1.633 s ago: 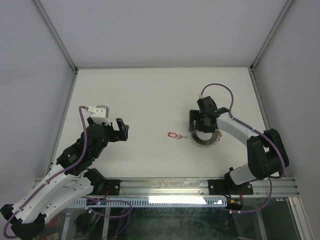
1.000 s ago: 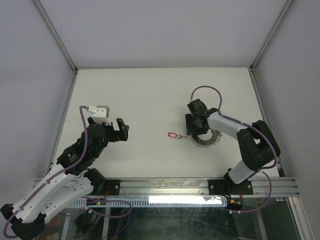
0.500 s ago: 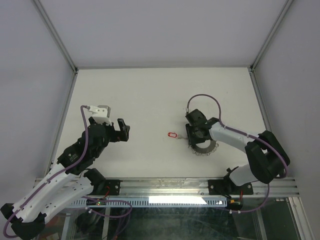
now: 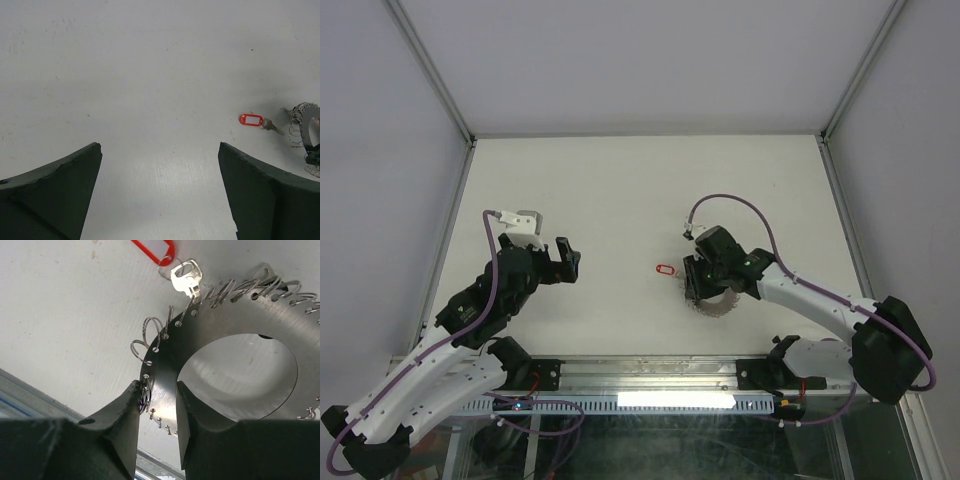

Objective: Put the keys on the keyring

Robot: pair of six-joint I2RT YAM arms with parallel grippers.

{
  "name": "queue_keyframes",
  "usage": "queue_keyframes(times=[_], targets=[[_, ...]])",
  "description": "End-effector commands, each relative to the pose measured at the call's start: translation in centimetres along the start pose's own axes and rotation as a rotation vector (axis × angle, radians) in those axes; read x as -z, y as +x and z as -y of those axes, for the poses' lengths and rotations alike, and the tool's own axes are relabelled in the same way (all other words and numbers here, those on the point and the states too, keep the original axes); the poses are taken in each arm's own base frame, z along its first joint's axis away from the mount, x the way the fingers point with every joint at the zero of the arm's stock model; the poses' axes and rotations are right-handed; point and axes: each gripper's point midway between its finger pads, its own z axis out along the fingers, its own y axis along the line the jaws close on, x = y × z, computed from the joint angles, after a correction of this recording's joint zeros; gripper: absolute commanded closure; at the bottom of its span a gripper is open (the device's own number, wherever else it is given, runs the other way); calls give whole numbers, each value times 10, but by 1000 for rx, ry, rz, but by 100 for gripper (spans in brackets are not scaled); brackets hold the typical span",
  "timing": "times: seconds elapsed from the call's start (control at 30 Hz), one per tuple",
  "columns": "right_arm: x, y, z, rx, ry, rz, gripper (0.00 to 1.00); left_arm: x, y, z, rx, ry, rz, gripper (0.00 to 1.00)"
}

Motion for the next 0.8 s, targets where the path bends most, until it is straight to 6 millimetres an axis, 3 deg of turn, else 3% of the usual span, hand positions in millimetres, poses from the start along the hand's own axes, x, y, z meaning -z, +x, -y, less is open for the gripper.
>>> queue_keyframes(times=[0.0,0.43,0.63,0.77], targets=[[5,-12,-25,78,-107,47,78,2,-15,10,20,40,42,1],[-5,24,-64,290,-59,-99,79,1,-15,10,19,40,42,1],[-8,21,-63,353,34,-100,78,2,-15,10,18,43,43,1],[-12,24,-48,350,137,-143,76,3,-16,10,19,44,46,1]])
